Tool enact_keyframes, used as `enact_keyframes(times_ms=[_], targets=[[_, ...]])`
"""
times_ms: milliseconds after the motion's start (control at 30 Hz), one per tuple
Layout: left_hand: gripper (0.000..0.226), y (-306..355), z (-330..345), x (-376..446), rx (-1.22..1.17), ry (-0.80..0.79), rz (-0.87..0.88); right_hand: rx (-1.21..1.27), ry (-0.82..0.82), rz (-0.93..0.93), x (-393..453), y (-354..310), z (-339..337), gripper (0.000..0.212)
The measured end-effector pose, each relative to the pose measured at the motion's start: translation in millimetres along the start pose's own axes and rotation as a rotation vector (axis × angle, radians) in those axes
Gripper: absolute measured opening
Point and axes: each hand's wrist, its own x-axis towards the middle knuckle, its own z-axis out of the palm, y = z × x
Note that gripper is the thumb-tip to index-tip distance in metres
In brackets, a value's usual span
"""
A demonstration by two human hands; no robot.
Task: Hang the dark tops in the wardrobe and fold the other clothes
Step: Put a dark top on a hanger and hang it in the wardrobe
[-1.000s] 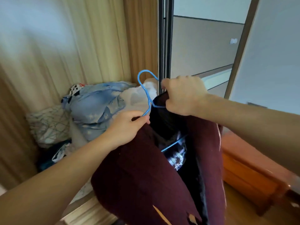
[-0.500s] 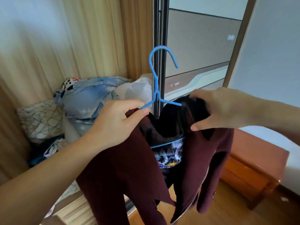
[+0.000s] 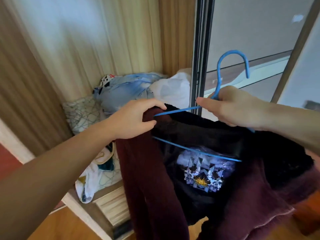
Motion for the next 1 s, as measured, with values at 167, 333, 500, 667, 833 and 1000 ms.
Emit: enact_keyframes(times_ms=[167, 333, 500, 667, 833, 1000], targets=[[0.053, -16.4, -1.3, -12.3, 0.37, -0.034, -0.177, 0.025, -0.031, -0.092, -12.4, 0.0, -5.6, 0.04], [0.034, -1.0, -10.6, 16.3, 0.479, 0.033, -0.174, 0.119, -0.057, -0.086, -27.1, -0.9, -1.8, 0.028], [0.037, 33.3, -28.7, 66.5, 0.409, 0.344, -0.138, 0.056, -0.076, -0.018, -27.1, 1.9, 7.9, 0.026], [0.037, 33.8, -19.4, 78.2, 0.531, 0.358, -0.005, 0.356, 0.092, 0.092, -9.1, -2.9, -5.1, 0.027], [0.054, 18.3, 15.4, 52.8, 0.495, 0.272, -0.119, 0.271, 0.247, 0.023, -2.3, -9.6, -3.9, 0.038], [0.051, 35.8, 6.2, 57.8, 0.327, 0.285, 0.203, 0.303, 0.233, 0.031, 4.4, -18.2, 2.6, 0.034]])
